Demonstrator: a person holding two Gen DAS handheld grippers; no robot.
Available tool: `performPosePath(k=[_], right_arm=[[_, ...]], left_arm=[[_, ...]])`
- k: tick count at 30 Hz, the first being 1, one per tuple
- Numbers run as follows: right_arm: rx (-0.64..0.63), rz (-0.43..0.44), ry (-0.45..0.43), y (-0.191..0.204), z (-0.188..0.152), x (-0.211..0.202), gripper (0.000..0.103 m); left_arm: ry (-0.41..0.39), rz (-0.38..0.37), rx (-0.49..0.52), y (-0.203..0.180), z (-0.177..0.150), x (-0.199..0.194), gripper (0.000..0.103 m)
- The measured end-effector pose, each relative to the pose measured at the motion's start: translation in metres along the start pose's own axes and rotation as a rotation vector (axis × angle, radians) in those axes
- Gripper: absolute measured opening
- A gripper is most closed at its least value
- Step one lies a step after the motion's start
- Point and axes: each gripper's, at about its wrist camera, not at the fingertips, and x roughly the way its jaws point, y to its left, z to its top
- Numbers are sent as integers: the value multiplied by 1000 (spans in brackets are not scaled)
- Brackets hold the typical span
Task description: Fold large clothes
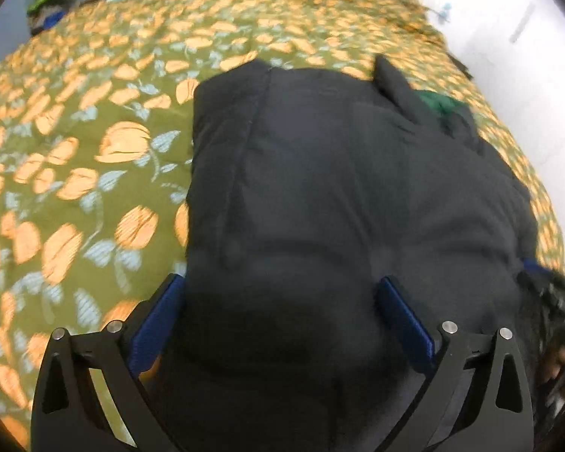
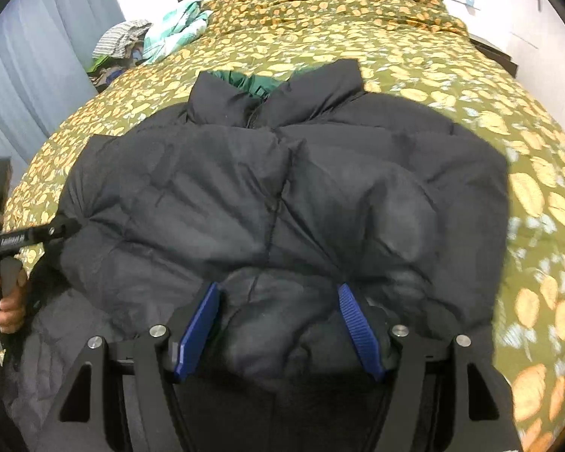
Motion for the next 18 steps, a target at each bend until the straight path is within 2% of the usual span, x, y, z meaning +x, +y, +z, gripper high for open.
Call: performPosePath(k=[4,5,7,10,15,18], right_arm=[[-25,-2,-35,7,-29,-44,69],[-32,-12,-39,9,-40,-55,69],[-38,-49,-42,11,-61,-72,79],[-24,-99,-58,12,-95,-97,79],[68,-93,-91,12,-132,-123,80],[77,-82,-92,17,-140,-126,80]], left_arm=[[-12,-38,44,-2,-53,-46,101],[-13,-37,47,0,-62,-54,101],[-14,-32,46,2,-92,-75,101],[-12,-26,27,4,-119,-93,101],[-17,1,40,-3,-139,-111,101],[-27,14,59,-9,-133,-114,101]])
